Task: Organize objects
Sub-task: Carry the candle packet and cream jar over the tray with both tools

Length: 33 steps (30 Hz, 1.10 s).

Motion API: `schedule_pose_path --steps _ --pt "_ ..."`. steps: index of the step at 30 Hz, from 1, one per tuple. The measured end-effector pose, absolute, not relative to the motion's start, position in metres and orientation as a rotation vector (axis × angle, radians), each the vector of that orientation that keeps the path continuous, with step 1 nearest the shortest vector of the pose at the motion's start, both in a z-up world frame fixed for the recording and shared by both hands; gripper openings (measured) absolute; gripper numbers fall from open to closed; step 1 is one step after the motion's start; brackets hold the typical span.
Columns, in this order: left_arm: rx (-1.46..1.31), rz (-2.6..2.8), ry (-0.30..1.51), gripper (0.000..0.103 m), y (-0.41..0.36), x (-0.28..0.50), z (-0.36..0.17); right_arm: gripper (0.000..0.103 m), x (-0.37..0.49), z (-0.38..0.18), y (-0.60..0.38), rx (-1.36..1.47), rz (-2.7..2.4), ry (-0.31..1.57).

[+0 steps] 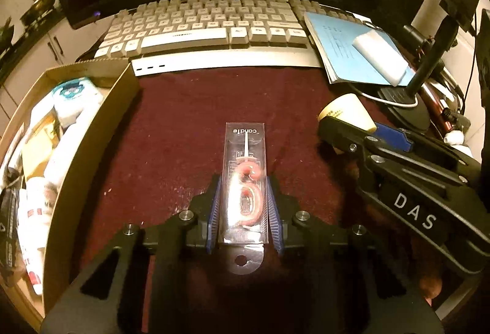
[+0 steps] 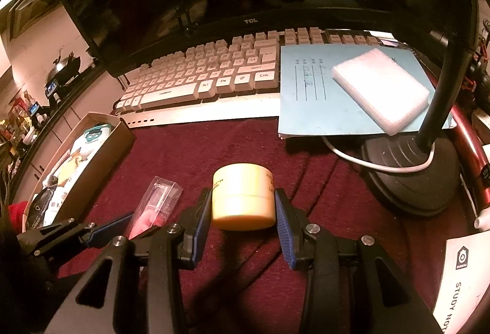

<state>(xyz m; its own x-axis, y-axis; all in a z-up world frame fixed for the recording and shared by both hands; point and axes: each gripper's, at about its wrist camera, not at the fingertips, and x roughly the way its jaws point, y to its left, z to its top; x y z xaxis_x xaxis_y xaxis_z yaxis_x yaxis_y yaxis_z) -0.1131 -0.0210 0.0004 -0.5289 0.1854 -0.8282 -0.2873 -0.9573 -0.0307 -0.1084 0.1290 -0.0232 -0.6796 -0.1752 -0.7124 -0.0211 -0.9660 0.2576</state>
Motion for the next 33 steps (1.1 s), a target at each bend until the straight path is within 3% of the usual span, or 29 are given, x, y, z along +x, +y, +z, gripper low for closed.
schedule_pose_path --steps 13,20,33 --pt "-1.277 2.632 -0.001 0.027 -0.072 -0.076 0.021 0.040 -0.097 -0.014 0.102 1.166 -2.703 -0.308" --pt "-1.222 2.693 -0.055 0.027 -0.096 -0.058 0.036 0.040 -0.064 0.012 0.056 1.130 -2.712 -0.128" --pt "-1.122 2.798 -0.187 0.027 -0.150 -0.028 0.069 0.040 -0.044 0.041 0.009 1.057 -2.689 -0.033"
